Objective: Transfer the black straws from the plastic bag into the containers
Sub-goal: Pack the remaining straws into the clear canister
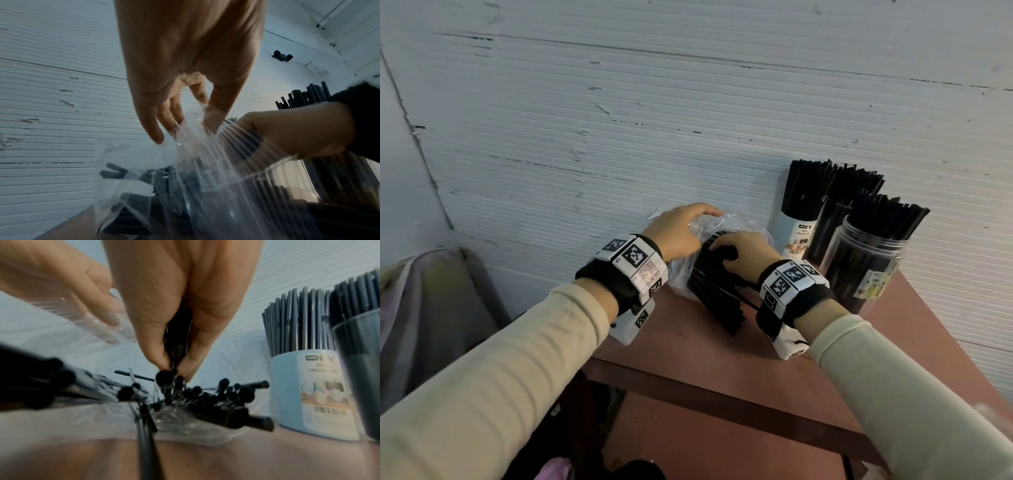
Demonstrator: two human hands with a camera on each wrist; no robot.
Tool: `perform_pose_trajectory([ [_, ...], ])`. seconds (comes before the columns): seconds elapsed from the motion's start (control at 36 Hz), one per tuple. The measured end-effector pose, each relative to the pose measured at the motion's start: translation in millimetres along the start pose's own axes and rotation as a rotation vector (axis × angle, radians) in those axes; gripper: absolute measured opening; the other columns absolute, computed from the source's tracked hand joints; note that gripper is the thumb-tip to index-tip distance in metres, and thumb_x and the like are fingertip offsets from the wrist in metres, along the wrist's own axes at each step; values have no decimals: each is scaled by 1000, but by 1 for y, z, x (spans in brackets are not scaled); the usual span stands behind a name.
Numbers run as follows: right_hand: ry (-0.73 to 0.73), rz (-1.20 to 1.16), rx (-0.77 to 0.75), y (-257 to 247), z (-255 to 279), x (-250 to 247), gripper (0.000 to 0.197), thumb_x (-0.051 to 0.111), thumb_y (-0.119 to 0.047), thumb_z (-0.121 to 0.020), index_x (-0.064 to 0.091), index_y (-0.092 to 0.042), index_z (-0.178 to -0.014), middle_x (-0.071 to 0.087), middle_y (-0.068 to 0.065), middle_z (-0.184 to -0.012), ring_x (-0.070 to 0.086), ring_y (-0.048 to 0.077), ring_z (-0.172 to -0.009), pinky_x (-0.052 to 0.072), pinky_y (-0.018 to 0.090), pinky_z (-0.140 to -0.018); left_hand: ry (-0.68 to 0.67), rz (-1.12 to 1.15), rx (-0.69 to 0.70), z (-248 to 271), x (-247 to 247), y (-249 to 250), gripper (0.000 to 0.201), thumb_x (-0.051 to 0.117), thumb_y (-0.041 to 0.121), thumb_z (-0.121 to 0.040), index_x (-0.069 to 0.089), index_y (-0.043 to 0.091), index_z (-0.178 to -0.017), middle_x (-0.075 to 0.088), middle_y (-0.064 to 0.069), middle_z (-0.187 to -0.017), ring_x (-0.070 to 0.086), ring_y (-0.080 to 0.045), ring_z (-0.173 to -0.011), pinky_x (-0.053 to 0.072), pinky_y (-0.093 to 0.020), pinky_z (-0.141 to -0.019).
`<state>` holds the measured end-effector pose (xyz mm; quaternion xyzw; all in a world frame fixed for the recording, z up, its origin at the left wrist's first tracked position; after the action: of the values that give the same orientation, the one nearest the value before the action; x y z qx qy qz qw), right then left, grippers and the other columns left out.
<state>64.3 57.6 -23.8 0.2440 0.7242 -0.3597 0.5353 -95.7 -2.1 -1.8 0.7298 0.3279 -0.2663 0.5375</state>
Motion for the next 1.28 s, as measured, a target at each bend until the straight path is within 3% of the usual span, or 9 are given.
perform_pose_trajectory([
  [0.08,68,-31,-19,-1,5,-4,39,60,-5,-84,67,-22,-118,67,2,-116,59,19,-108,42,21,-93,7,-1,25,-1,0,-1,57,61,3,-85,55,35,-132,57,10,-132,45,-11,-51,34,-6,-47],
  [0.28,127,-98,-29,7,28,-16,35,62,-7,-84,70,-23,-114,69,0,-107,55,8,-85,38,10,-78,11,-26,35,1,5,-5,59,61,3,-85,53,32,-135,60,9,-108,44,-14,-52,35,-14,-44],
  [0.33,134,-109,-28,13,37,-21,34,63,-8,-84,71,-25,-111,69,-2,-103,57,7,-82,39,5,-69,3,-27,39,2,7,-6,62,62,2,-83,51,32,-137,61,5,-117,50,-10,-55,39,-14,-52],
  [0.39,147,-137,-26,20,47,-25,33,64,-8,-83,72,-27,-108,69,-5,-98,61,8,-83,39,0,-65,10,-46,30,4,11,-7,66,66,5,-81,48,35,-137,50,-2,-137,62,-16,-90,46,-21,-76],
  [0.5,148,-189,-54,28,74,-38,30,66,-6,-82,74,-27,-103,67,-11,-93,62,7,-86,43,6,-77,171,-128,56,12,18,2,65,73,13,-75,51,30,-133,39,-8,-138,40,-26,-128,39,-37,-104],
  [0.92,107,-241,-28,45,140,-70,32,70,-7,-80,73,-28,-104,60,-20,-79,55,-15,-64,40,3,-60,-191,-364,390,-8,90,82,78,87,33,-61,48,18,-127,55,-2,-124,49,-20,-115,38,-30,-98],
  [1.06,138,-282,-52,55,152,-70,34,69,-13,-81,72,-34,-107,71,-8,-100,66,3,-85,50,16,-75,-148,-302,418,-8,104,97,38,69,21,-72,54,13,-105,67,-6,-92,64,-29,-86,52,-39,-72],
  [1.17,227,-324,-83,57,163,-86,34,71,-21,-86,67,-30,-119,68,-15,-112,60,-9,-100,41,7,-89,-105,-226,421,-11,105,105,28,65,20,-83,66,15,-110,71,-5,-92,66,-24,-85,52,-35,-75],
  [1.28,397,-304,-82,58,166,-104,36,64,-36,-90,61,-31,-126,67,-10,-112,61,3,-105,48,28,-96,-31,-14,423,-13,106,109,25,71,29,-87,68,15,-108,71,-2,-90,67,-21,-87,50,-30,-78],
])
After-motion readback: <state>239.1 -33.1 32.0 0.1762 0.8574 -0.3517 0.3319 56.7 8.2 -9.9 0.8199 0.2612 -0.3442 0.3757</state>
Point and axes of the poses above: each hand's wrist, its own z-axis away from the middle knuckle, its own x-axis out of the palm, y = z × x, the point moved 1 cm from there along -z, towards the middle knuckle
